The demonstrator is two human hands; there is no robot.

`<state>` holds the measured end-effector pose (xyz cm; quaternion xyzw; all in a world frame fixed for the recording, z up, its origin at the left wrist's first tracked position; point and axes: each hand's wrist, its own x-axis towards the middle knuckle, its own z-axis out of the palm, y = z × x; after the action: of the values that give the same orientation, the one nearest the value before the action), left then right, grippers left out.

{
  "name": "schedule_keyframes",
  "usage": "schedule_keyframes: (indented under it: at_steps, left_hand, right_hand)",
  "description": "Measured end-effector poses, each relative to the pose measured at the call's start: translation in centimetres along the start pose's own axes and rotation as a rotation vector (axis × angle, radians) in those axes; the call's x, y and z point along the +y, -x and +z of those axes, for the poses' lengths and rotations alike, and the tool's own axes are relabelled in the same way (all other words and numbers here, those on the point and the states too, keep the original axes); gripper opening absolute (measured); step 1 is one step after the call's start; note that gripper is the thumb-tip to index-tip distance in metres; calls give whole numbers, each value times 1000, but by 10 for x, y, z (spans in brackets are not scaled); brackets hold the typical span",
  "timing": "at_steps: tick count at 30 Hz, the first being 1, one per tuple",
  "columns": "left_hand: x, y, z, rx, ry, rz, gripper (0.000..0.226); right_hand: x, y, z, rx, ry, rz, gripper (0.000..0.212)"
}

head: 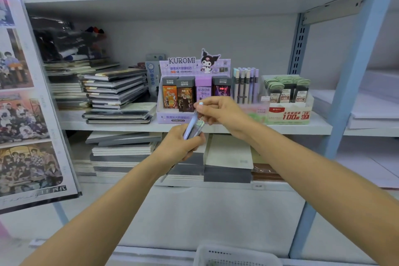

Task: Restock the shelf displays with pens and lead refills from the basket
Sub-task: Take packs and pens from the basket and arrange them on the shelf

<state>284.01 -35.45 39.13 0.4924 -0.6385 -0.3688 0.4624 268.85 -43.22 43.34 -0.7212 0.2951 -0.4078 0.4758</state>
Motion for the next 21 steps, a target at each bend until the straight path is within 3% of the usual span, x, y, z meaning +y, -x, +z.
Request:
schedule_keyframes:
  at_steps: [4,10,14,21]
  left_hand:
    - [-7,2,3,-9,56,-95,12]
    - [2,-11,16,120,468,-204,13]
    - [15,-9,37,-46,228,-125,26]
    - [25,-17,50,12,196,-157,10]
  right_hand:
    - [-7,13,-34,141,-185,-43,11]
    - [-12,35,-73,195,-162,-21,11]
    - [-8,41,-78,157,-126,-5,12]
    - [-32,38,-107,256,-54,-95,17]
